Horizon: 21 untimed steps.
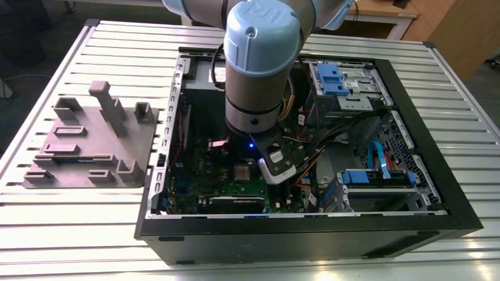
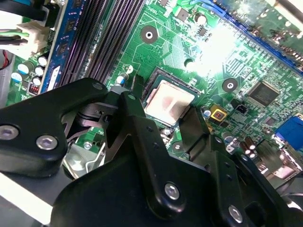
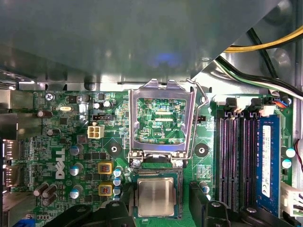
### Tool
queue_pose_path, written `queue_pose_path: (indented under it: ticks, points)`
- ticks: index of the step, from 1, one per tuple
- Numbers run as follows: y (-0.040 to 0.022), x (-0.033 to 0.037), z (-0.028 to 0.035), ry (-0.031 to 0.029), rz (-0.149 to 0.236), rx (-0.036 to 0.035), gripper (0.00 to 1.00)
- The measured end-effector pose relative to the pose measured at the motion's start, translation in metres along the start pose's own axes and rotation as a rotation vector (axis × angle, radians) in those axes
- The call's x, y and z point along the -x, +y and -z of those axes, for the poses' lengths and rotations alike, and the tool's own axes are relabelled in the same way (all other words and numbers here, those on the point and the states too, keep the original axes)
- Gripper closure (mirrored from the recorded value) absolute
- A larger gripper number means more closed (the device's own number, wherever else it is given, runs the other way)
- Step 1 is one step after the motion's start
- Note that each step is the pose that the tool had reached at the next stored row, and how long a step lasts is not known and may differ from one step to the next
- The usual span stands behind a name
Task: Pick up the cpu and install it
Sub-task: 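Place the cpu into insertion slot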
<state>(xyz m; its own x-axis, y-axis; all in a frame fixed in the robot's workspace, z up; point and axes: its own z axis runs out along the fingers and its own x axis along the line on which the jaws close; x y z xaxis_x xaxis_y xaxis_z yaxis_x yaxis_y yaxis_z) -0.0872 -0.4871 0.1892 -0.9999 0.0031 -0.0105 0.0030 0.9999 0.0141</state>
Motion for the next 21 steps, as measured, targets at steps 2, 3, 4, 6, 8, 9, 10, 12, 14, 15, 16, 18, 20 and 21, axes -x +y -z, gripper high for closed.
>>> queue_pose_path:
  ticks: [2,3,4,6,8,9,10,12,14,15,16,18,20,21]
  points:
    - [0.0000,0.0000,-0.0003,0.0001,0.000,0.0000,0.42]
    - [0.0000,0.0000,-0.0004,0.0000,0.000,0.0000,0.42]
    - [0.0000,0.0000,-0.0004,0.0000,0.000,0.0000,0.42]
    - [0.0000,0.0000,-0.0003,-0.0001,0.000,0.0002,0.42]
    - [0.0000,0.0000,0.0006,0.0002,0.000,0.0004,0.42]
    - [0.0000,0.0001,0.0014,0.0009,0.000,0.0001,0.42]
    - [0.0000,0.0001,0.0020,0.0012,0.000,0.0002,0.42]
    - [-0.0001,0.0002,0.0028,0.0019,0.000,0.0003,0.42]
    - [-0.0002,0.0002,0.0030,0.0021,0.000,0.0001,0.42]
    - [-0.0002,0.0002,0.0030,0.0021,0.000,0.0001,0.42]
    - [-0.0003,0.0001,0.0030,0.0021,0.000,0.0001,0.42]
    - [-0.0004,-0.0003,0.0030,0.0021,0.000,0.0001,0.42]
    - [-0.0005,-0.0008,0.0030,0.0021,0.001,0.0001,0.42]
    - [-0.0006,-0.0012,0.0030,0.0021,0.001,0.0001,0.42]
